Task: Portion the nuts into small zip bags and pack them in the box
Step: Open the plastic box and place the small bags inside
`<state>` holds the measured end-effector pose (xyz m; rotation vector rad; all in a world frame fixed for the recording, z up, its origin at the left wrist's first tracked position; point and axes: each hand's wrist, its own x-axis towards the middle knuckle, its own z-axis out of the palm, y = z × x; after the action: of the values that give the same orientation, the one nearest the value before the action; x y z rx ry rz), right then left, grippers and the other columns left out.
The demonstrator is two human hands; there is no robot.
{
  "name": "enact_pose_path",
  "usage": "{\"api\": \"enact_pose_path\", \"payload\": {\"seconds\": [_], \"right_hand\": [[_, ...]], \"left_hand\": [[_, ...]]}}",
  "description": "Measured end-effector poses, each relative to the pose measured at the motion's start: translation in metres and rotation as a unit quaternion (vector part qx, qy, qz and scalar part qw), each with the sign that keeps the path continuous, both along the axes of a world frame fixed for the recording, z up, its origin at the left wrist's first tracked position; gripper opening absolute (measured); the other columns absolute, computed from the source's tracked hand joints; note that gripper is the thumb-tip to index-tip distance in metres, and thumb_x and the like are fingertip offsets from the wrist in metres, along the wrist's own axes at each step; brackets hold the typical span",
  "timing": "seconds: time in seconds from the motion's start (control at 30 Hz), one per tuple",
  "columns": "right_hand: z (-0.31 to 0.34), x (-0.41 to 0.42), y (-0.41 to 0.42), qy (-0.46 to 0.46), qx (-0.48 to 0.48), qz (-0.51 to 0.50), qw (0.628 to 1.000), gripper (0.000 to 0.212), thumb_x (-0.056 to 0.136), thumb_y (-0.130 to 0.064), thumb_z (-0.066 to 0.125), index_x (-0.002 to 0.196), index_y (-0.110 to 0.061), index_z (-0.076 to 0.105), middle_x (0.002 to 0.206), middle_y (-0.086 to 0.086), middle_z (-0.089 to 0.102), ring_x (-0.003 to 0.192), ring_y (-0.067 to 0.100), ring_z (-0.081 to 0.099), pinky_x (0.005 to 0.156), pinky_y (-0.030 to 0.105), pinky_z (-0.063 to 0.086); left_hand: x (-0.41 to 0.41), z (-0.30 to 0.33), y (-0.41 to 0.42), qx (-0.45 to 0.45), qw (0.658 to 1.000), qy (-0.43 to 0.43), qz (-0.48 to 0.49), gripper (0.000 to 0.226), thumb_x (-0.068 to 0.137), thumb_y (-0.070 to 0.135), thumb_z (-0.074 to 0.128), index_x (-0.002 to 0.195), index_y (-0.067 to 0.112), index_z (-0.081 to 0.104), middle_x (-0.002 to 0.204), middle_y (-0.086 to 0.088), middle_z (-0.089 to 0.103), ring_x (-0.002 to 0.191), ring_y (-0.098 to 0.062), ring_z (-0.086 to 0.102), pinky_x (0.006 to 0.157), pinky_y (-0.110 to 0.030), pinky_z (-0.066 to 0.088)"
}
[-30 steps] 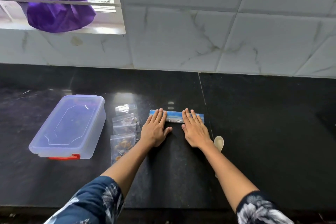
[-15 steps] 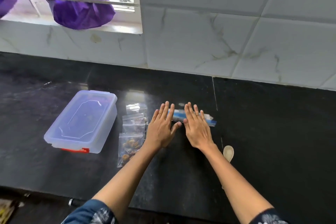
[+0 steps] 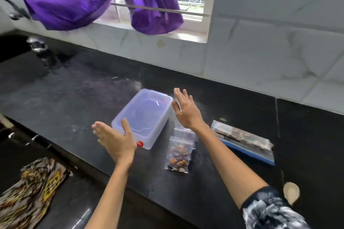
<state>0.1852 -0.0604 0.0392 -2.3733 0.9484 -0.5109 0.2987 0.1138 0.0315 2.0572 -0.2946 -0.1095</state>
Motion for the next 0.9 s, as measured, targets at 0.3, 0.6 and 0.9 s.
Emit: {"api": "enact_pose_path", "payload": {"seconds": [0.3, 0.6, 0.9], "right_hand": [[0.019, 0.072, -0.032, 0.042, 0.160, -0.006, 0.986, 0.055, 0.100, -0.038, 0.039, 0.147, -0.012, 0.032, 0.153, 0.006, 0.033, 0.142, 0.022, 0.028, 0.114, 0.033, 0.024], [0.011, 0.078, -0.042, 0.043, 0.169, -0.024, 0.984, 0.035, 0.094, -0.033, 0.050, 0.121, -0.012, 0.059, 0.122, 0.007, 0.062, 0.106, 0.022, 0.059, 0.092, 0.037, 0.049], [0.071, -0.064, 0.001, -0.151, 0.126, -0.199, 0.960, 0.027, 0.094, -0.032, 0.054, 0.114, -0.017, 0.065, 0.104, 0.000, 0.069, 0.094, 0.018, 0.065, 0.082, 0.035, 0.052]], "left_hand": [[-0.021, -0.020, -0.001, -0.058, 0.975, 0.211, -0.025, 0.080, 0.098, 0.047, 0.035, 0.149, 0.005, -0.010, 0.160, -0.008, -0.008, 0.147, -0.021, -0.008, 0.120, -0.042, 0.002], [-0.022, -0.009, -0.012, -0.173, 0.963, 0.207, -0.030, 0.063, 0.100, 0.034, 0.037, 0.152, 0.021, 0.003, 0.157, 0.000, 0.020, 0.142, -0.017, 0.026, 0.117, -0.040, 0.023], [-0.029, 0.064, -0.022, -0.199, 0.950, 0.160, -0.179, 0.031, 0.100, 0.030, 0.042, 0.127, 0.016, 0.049, 0.114, 0.001, 0.061, 0.098, -0.011, 0.060, 0.081, -0.025, 0.047]]}}
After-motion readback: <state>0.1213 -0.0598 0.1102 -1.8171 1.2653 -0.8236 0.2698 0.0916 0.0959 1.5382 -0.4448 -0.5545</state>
